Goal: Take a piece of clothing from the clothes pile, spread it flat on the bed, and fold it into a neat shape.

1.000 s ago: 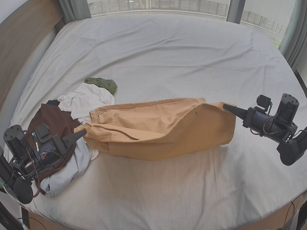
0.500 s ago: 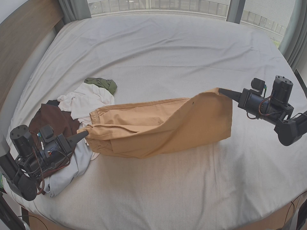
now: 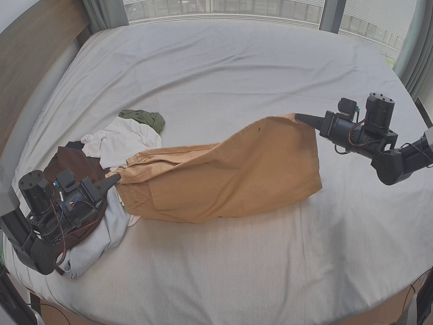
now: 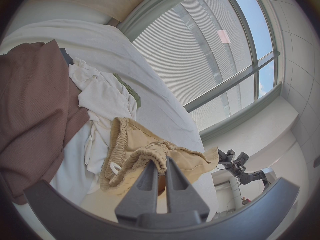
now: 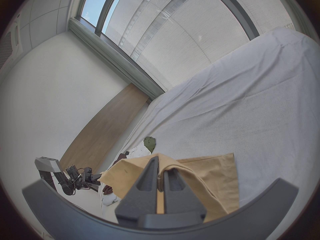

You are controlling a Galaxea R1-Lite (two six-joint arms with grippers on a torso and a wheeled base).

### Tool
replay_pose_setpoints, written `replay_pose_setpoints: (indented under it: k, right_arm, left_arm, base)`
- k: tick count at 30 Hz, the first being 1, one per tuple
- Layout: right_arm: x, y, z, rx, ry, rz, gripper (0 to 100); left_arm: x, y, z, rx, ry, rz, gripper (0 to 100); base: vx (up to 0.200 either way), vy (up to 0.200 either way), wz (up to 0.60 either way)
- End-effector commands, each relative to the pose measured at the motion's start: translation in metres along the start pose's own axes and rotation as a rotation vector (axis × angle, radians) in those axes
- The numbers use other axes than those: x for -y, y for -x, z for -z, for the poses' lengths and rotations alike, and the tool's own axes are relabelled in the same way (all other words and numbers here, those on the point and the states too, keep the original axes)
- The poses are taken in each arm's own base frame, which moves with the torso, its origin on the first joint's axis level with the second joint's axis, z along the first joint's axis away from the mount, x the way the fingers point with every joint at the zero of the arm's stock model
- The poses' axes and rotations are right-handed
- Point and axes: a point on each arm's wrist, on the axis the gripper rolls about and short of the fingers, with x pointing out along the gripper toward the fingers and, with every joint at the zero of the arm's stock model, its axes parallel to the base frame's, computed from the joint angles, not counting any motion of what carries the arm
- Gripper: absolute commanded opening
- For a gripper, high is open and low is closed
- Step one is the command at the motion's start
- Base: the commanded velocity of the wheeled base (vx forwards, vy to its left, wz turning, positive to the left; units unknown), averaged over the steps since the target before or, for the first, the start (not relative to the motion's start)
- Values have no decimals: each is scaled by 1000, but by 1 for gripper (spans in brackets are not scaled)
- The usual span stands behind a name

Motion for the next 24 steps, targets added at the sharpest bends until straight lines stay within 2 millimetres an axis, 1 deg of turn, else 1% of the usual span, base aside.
replay_pose_setpoints:
  k: [1,5,10,14,16,24]
  right_arm:
    - [9,-19,8,-15,-11,4,0]
    - [21,-33,11,-4,-6,16,0]
    - [32,-38,12,-6,-16,34,0]
    - [42,-40,10,25,-9,73,0]
    - [45,-41,12,26,-10,78,0]
    - [44,-43,12,34,-3,71,0]
  left_arm:
    - [-9,-11,1,5,12,-20,0]
    - [-9,-18,5,5,31,-25,0]
    - [-9,-30,5,28,58,-26,0]
    - [-9,-38,3,52,81,-20,0]
    - [-9,-40,1,64,91,-19,0]
    - [-10,-44,0,73,93,-18,0]
  base:
    - [0,0,0]
    - [0,0,0]
    - [0,0,0]
    - [0,0,0]
    - [0,0,0]
    - [0,0,0]
